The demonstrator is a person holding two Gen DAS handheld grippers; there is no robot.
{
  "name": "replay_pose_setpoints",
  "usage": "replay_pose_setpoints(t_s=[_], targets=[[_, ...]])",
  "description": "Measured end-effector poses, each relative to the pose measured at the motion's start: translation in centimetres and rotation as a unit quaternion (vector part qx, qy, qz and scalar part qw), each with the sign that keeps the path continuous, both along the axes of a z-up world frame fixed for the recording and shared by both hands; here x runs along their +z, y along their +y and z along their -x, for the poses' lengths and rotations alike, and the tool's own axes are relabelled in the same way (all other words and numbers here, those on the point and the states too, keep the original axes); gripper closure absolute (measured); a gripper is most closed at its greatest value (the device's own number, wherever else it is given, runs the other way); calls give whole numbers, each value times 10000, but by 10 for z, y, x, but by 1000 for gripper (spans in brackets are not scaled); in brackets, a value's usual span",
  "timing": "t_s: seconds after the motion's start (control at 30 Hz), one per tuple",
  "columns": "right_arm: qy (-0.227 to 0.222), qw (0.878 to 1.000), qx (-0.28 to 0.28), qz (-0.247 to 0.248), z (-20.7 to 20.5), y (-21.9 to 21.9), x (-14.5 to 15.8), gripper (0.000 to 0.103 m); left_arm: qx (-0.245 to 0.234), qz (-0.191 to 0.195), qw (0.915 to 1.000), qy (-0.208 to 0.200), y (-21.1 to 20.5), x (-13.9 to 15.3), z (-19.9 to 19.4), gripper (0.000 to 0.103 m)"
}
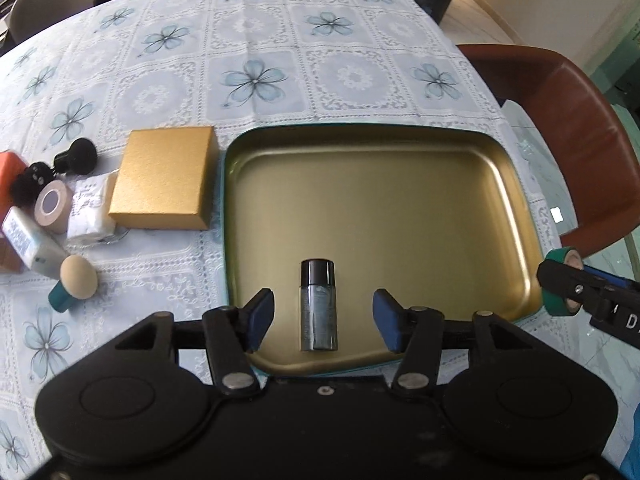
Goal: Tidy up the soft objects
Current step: 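Place the bottle in the gold tray with the left tool while the right tool places the tape there, then move the left tool to the purple plush while the right tool approaches the black sponge stick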
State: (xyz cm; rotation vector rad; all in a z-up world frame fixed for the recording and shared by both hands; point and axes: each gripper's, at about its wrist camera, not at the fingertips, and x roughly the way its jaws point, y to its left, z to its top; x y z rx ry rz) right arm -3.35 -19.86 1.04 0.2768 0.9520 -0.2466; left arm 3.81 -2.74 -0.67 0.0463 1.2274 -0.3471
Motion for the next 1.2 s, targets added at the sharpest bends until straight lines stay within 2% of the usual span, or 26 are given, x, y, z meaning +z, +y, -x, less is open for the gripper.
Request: replay_pose_setpoints(t_s=[0.07, 0.27, 0.4, 0.47, 0.67, 0.87, 1.2], targets=[[-33, 10000, 26, 1, -2, 1, 0, 54, 95, -6, 9999, 59, 5, -2, 0, 43], [-48, 9999, 22, -97, -9, 3, 1, 52, 228, -153, 9996, 113, 17, -5, 5, 40], [47, 9999, 62, -103, -12, 7, -1, 52, 278, -248, 9992, 165, 23, -8, 8, 37], [120, 9998, 105, -83, -13, 11, -3, 52, 303, -288, 9989, 193, 27, -9, 9, 32], [341, 9991, 215, -96, -20, 25, -10, 52, 449, -428, 9973, 391, 45, -16, 11, 30], [486, 9977, 461, -68, -31, 53, -13, 52, 753, -531, 9943, 535, 81, -19, 9, 28], [581, 9931, 1016, -82, -63, 125, -13, 52, 1378, -681, 9864, 575, 173, -17, 3, 26]])
